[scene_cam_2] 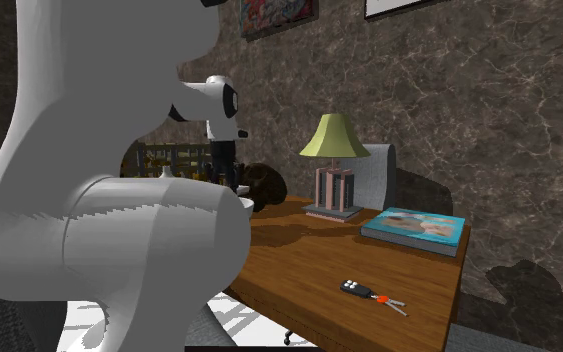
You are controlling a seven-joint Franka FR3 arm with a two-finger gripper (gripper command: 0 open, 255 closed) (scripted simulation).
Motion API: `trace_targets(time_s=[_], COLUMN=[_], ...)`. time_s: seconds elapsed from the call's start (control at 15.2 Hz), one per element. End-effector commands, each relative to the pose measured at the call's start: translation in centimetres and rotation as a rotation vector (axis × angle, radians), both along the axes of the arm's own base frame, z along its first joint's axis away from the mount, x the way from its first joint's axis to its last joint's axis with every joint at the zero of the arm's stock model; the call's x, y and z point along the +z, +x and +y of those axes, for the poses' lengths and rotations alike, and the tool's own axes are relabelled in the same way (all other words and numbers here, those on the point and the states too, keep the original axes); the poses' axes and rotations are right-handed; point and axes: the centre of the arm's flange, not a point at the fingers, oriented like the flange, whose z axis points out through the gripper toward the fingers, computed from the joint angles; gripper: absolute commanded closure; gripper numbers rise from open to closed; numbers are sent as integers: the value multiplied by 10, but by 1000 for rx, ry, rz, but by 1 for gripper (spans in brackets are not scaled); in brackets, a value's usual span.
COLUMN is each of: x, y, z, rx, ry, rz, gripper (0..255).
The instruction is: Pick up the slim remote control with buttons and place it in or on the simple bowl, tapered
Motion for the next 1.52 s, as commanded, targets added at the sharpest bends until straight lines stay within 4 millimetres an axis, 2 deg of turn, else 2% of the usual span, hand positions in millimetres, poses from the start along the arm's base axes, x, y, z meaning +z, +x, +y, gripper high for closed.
trace_targets(time_s=[0.0,0.07,0.59,0.66,0.99,1.25,1.45], x=[-11,-18,-18,-18,-18,32,32], y=[0,0,0,0,0,0,0], z=[1,1,1,1,1,2,2], rx=[0,0,0,0,0,0,0], ry=[0,0,0,0,0,0,0], rz=[-1,-1,-1,-1,-1,-1,-1], gripper=[255,255,255,0,0,0,0])
